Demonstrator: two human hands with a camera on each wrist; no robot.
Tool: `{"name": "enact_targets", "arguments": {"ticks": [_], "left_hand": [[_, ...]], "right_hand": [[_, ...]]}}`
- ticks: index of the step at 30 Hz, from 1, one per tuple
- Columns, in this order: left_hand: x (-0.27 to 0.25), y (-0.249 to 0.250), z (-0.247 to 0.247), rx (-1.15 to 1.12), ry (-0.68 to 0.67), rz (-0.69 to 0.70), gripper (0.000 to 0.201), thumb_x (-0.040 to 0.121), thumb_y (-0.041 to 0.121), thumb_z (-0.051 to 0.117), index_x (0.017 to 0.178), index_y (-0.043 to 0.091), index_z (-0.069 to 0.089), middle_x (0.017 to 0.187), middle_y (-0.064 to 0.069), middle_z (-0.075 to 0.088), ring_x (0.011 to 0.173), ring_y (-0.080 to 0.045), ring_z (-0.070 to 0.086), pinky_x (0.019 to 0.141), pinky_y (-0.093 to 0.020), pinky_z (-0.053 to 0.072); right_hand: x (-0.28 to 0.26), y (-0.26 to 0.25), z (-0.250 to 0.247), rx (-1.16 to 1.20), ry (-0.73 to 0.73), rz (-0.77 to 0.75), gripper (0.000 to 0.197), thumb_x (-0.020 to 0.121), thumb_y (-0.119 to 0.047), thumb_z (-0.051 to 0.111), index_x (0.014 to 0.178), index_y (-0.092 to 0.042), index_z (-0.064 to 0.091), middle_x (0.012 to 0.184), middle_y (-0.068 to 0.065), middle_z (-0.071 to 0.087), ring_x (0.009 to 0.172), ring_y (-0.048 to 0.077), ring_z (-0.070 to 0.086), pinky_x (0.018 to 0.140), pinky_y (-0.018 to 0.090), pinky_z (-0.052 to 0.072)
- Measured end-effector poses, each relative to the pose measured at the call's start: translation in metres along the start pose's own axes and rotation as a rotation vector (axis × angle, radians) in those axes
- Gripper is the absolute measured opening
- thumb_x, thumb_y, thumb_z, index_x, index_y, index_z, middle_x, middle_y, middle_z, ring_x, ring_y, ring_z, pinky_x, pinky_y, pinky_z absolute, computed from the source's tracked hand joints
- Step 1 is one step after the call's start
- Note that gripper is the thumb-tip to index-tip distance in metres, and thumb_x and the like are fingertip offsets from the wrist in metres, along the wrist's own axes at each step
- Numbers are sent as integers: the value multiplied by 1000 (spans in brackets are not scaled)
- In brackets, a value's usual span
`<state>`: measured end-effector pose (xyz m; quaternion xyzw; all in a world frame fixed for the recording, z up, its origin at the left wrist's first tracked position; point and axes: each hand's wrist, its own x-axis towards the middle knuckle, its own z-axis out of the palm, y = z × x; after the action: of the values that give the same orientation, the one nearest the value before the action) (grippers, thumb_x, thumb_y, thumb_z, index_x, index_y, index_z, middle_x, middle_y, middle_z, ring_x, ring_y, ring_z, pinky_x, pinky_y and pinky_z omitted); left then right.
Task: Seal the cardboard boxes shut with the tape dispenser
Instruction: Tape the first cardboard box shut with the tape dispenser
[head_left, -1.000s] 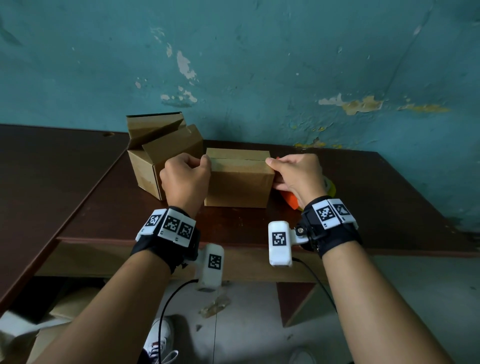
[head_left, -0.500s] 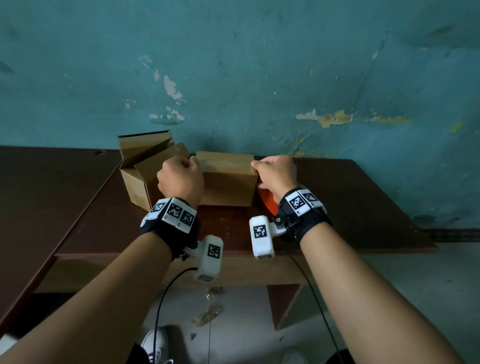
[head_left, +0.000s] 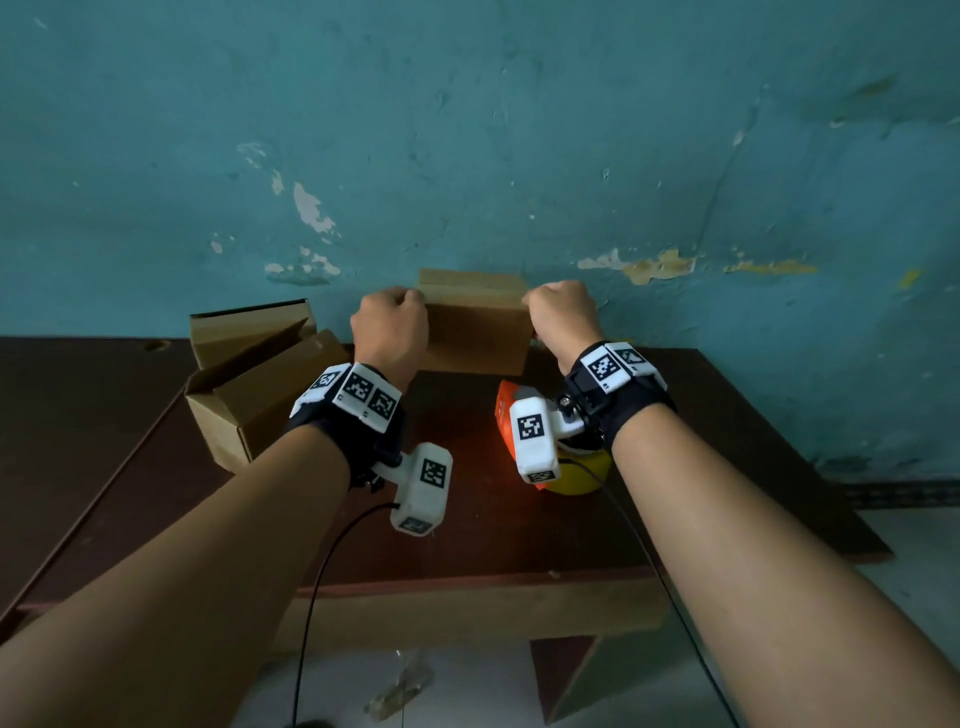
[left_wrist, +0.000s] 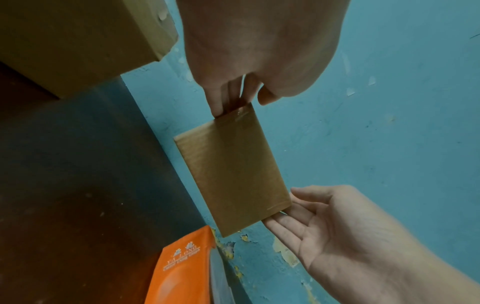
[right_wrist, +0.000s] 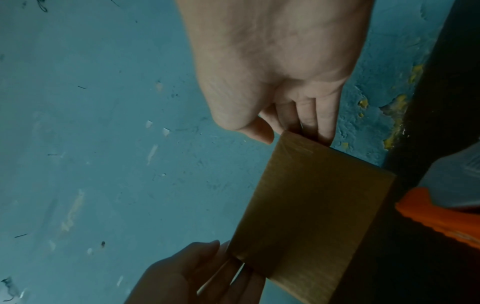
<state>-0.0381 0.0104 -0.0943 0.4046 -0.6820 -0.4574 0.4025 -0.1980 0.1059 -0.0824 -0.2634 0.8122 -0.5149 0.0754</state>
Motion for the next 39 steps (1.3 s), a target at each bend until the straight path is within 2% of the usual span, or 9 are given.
{"name": "enact_targets", "arguments": {"ticks": [2,6,10,18,22,26,33,36,39], "left_hand": [[8,-3,8,-25,-33,7,24,105,22,48,91,17,68,93,-5,66,81,-19,58,80,-34,48],[23,-14,25,-107,-108,-13,27,103,21,53,80,31,63,87,11,58,97,-20,56,96,-38,49],[34,-23,42,-187,-189,-29,22,105,17,56,120,16,72,99,12,62,112,-19,57,107,-36,45],[57,-40,71,-193,-271,-95,85,89,24,68,164,12,31,153,-10,56,139,-27,55,120,-48,42],[67,-49,82,-97,-297,-72,66,94,14,67,157,14,48,145,-12,61,127,-25,61,114,-42,49],[76,-56,90,-20,-319,-51,64,100,4,63,160,14,44,133,-11,65,112,-20,63,102,-36,55],[82,-61,96,99,-303,14,61,101,9,62,159,17,46,140,-14,63,114,-20,60,92,-28,51],[82,-64,97,124,-305,30,62,102,11,61,161,21,43,142,-12,59,106,-14,55,76,-22,48],[79,-62,98,130,-308,17,67,101,12,63,163,22,39,144,-11,57,117,-18,57,85,-24,46]], "right_hand": [[9,3,1,-10,-4,0,39,85,-9,52,112,15,67,117,33,69,106,51,65,89,64,55],[24,8,4,4,-28,3,41,86,-4,48,118,19,60,128,36,61,119,52,59,97,66,50],[34,12,4,2,-59,20,44,86,-10,56,120,17,62,133,34,62,124,50,58,106,64,49],[59,24,1,-108,-130,53,48,95,-8,68,137,10,58,146,24,58,135,41,55,111,51,46],[76,36,5,-160,-176,65,67,94,-10,78,151,6,47,156,20,52,143,35,51,111,42,45],[92,42,8,-179,-200,81,73,93,-3,78,156,4,41,164,18,43,150,34,43,111,37,43],[109,55,23,-309,-147,92,47,89,-11,84,130,4,64,126,16,69,120,35,67,92,39,57],[108,56,25,-344,-143,90,43,88,-12,85,125,3,66,123,16,70,119,36,67,97,46,59],[104,52,25,-354,-146,99,47,89,-13,85,128,2,65,128,19,69,122,37,66,100,49,58]]}}
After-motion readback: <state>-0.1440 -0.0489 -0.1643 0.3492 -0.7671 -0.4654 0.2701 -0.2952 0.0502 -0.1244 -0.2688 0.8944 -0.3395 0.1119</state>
